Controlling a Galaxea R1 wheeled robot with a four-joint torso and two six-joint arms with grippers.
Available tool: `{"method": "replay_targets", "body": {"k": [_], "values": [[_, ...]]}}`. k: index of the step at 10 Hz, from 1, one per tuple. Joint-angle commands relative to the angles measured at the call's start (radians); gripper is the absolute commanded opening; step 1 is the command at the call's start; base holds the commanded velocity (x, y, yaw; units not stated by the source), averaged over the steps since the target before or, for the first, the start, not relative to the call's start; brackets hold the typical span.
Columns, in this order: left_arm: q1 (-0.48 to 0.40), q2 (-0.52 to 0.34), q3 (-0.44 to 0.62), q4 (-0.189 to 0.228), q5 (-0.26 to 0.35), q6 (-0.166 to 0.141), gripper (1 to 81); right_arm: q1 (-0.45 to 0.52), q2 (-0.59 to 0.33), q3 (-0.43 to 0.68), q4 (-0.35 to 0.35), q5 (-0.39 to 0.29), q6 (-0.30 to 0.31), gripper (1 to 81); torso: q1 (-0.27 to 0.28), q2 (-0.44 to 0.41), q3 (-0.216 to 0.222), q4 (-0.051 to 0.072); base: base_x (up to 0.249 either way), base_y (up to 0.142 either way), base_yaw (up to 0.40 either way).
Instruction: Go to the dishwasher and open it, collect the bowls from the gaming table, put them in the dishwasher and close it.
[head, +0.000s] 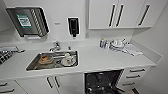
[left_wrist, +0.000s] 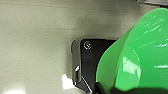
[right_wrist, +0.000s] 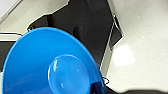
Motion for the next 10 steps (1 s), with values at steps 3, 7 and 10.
{"method": "replay_targets", "body": {"k": [3, 7, 10], "values": [[-0.369, -0.13, 0.21, -0.027, 0.339, -0.071, 1.0, 0.016, -0.032, 0.014, -0.006, -0.057, 0.002, 1.0, 0.0, 0.0, -0.151, 0.0, 0.0, 0.0, 0.0], [-0.667, -0.105, 0.282, -0.093, 0.6, -0.073, 1.0, 0.023, -0.033, 0.022, -0.012, -0.045, 0.001, 1.0, 0.001, 0.002, -0.29, 0.0, 0.0, 0.0, 0.0], [-0.88, -0.026, 0.278, -0.148, 0.781, -0.074, 1.0, 0.029, -0.032, 0.031, -0.017, -0.045, -0.001, 1.0, 0.002, 0.002, -0.269, 0.0, 0.0, 0.0, 0.0]]}}
